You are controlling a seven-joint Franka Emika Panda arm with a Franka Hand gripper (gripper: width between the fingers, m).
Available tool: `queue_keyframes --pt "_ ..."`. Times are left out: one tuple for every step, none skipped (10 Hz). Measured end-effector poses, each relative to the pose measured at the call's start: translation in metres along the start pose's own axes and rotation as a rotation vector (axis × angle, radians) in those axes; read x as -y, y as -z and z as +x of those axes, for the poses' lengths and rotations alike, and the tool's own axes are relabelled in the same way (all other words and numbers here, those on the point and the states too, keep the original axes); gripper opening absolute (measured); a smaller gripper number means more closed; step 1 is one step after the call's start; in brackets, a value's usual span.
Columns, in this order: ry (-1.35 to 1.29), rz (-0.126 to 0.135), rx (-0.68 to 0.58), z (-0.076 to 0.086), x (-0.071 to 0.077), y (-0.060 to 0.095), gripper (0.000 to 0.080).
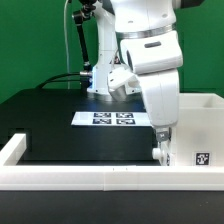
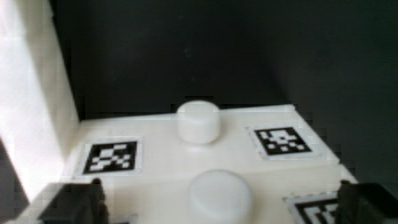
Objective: Assemble drawer
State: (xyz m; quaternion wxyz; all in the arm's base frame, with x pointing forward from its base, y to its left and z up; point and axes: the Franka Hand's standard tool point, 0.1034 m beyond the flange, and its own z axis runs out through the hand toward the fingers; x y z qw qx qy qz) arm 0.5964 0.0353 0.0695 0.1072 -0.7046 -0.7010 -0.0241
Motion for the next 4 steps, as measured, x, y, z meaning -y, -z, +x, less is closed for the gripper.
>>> queue_keyframes --pt "0.004 -0.005 0.006 -0.009 -0.001 0.006 0.0648" --pt "-0.020 -0.025 0.018 -0.024 -0.002 0.018 0.0648" --pt "-0.036 -0.058 0.029 -0.032 -0.001 0.030 0.0648" --pt "-0.040 -0.075 0.034 -0.035 0.001 0.034 0.0648"
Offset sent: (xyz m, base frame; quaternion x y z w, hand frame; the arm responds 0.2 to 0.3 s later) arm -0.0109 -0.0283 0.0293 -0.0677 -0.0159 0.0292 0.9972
